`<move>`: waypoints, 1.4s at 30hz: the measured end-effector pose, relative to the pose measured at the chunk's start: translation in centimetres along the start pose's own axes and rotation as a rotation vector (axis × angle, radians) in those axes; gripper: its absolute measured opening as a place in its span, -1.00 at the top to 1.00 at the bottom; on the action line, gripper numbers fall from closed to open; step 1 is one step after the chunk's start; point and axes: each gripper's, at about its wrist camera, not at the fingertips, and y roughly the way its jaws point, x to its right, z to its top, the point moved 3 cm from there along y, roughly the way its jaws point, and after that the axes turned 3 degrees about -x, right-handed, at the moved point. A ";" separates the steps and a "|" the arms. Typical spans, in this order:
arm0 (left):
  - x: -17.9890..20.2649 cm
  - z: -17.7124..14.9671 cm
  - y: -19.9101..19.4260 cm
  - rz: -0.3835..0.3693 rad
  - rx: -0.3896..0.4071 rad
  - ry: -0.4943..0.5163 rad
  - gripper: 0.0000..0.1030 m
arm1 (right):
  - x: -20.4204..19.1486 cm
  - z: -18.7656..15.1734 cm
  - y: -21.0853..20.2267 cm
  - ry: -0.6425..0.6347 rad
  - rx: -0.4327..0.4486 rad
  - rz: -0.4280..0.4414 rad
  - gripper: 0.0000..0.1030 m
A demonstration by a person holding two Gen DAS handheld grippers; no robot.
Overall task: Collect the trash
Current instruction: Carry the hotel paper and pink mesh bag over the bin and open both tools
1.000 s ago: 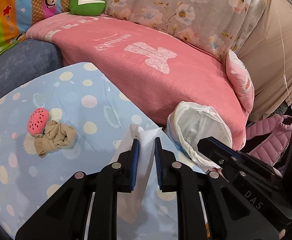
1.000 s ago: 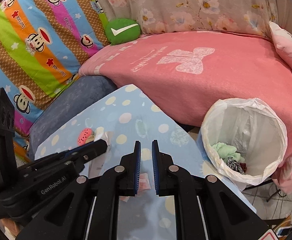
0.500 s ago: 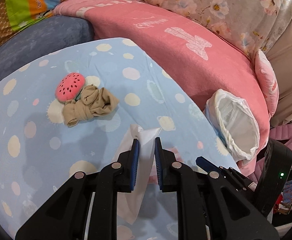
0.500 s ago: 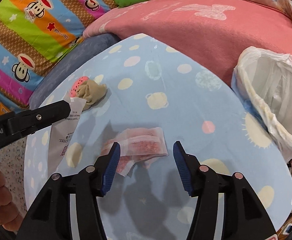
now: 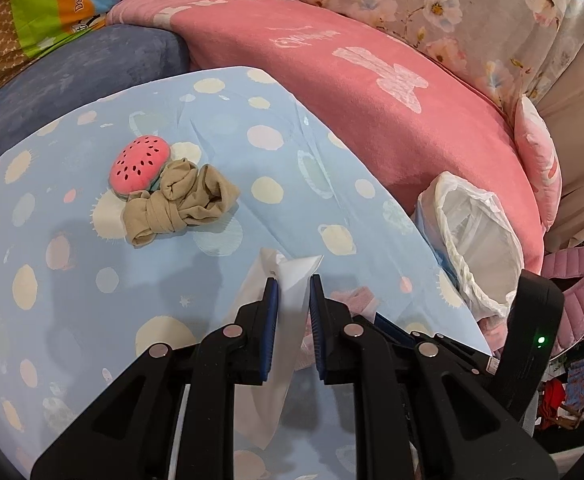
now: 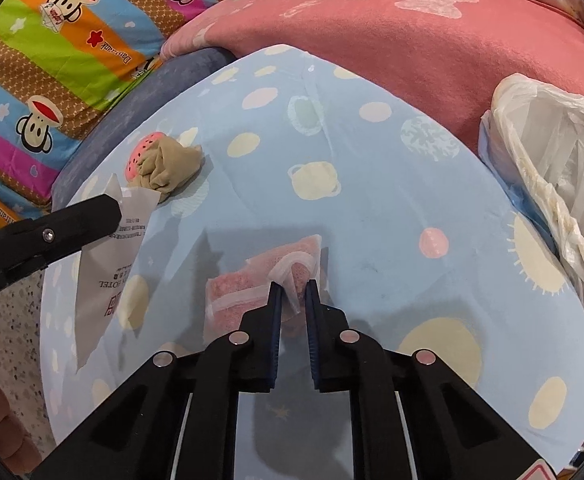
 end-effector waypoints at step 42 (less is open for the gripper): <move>27.3 6.8 4.7 -0.169 0.034 0.298 -0.19 | 21.2 7.3 -19.6 0.287 0.385 -0.225 0.81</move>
